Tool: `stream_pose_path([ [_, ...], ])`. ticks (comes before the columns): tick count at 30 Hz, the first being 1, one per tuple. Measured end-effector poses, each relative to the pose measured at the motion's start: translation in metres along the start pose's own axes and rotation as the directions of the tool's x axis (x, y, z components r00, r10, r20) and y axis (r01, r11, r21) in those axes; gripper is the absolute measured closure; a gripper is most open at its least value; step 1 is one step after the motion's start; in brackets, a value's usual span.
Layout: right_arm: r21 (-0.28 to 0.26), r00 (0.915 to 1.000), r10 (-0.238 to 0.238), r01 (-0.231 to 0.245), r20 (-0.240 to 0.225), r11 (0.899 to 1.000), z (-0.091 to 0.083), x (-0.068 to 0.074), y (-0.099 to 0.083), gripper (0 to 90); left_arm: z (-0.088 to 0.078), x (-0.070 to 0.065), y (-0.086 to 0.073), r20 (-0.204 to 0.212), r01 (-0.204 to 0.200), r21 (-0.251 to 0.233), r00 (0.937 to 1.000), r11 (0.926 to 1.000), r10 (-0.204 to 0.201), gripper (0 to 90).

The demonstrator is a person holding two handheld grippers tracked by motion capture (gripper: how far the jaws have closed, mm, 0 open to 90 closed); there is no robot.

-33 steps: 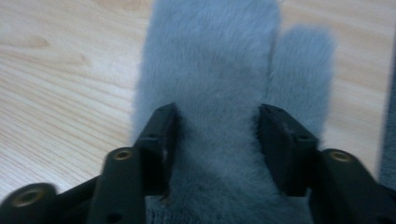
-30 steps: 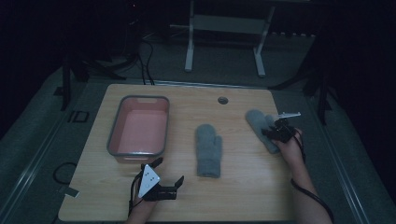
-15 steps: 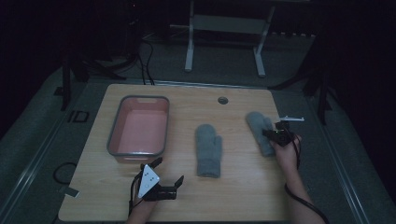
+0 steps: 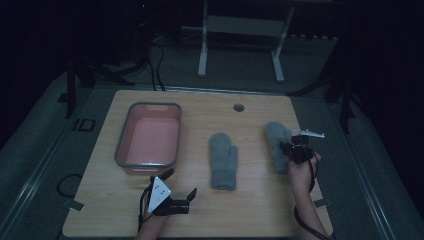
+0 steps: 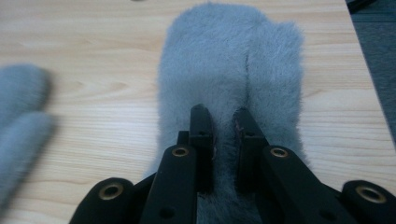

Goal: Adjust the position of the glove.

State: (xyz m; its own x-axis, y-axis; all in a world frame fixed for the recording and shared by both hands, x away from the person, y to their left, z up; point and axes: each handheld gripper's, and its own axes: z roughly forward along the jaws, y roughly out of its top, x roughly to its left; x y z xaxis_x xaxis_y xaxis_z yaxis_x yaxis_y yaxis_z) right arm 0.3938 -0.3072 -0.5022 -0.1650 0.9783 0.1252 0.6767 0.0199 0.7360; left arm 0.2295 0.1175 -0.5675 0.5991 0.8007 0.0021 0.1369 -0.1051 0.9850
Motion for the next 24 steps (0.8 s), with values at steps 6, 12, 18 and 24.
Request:
stream_pose_path([
  [6,0.01,0.9991,0.009,-0.009,-0.042,1.0,-0.007,0.028,-0.003,81.2,-0.001,-0.003,0.002,-0.01,0.008,-0.006,0.9999,1.0,-0.008,0.4],
  [12,-0.008,0.9947,0.04,-0.04,-0.095,0.999,-0.013,0.064,-0.007,81.2,-0.003,-0.006,0.006,-0.012,0.002,-0.021,0.9999,0.9998,-0.003,0.4],
  [18,0.002,0.9898,0.065,-0.066,-0.127,0.998,-0.013,0.101,-0.012,81.2,-0.003,-0.008,0.009,-0.004,0.014,-0.025,0.9999,0.9996,-0.014,0.4],
  [24,0.011,0.9842,0.089,-0.089,-0.153,0.996,-0.011,0.129,-0.016,81.2,-0.005,-0.01,0.012,-0.011,0.001,-0.028,0.9999,0.9996,-0.001,0.4],
])
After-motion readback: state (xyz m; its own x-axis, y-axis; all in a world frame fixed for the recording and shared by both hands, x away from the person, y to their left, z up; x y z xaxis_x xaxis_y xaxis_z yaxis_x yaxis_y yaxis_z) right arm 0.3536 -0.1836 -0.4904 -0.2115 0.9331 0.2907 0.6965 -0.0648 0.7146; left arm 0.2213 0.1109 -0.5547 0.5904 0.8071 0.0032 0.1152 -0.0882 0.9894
